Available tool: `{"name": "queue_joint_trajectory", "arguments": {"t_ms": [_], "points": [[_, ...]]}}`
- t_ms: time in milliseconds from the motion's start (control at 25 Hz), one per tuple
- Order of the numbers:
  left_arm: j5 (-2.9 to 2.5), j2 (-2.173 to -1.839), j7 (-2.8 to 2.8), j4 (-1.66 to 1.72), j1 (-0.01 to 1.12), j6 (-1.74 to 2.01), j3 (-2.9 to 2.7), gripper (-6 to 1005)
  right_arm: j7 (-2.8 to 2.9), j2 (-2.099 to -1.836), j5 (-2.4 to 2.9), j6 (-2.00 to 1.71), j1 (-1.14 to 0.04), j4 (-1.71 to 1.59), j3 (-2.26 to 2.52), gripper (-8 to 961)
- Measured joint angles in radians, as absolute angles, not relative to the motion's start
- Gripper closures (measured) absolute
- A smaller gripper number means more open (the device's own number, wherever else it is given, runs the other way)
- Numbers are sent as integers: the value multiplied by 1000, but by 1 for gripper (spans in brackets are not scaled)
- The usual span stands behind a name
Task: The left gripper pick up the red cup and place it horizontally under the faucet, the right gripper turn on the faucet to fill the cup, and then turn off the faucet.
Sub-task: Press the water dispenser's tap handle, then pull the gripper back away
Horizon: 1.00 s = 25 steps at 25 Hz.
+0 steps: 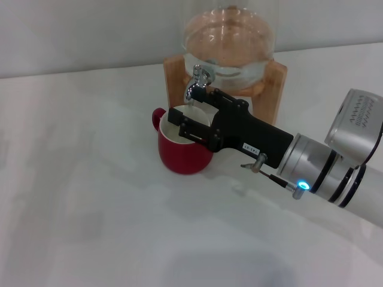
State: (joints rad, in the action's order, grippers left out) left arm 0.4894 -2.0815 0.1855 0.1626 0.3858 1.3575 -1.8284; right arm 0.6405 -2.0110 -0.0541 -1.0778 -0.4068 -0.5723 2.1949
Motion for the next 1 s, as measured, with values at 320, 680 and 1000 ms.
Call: {"name": "queue_joint_trajectory", "arguments": {"t_ms": [320, 680, 1000], "points": [[489, -2082, 186, 163, 387, 1357, -1828, 315, 640, -2011, -51, -1077, -401, -572, 2184, 170], [489, -2080, 186, 163, 388, 1358, -1828, 315, 640, -2011, -55, -1080, -391, -572, 2182, 170], [479, -2081, 186, 163, 388, 1358, -1828, 315, 640, -2010, -52, -1082, -381, -572, 2164, 170]]}}
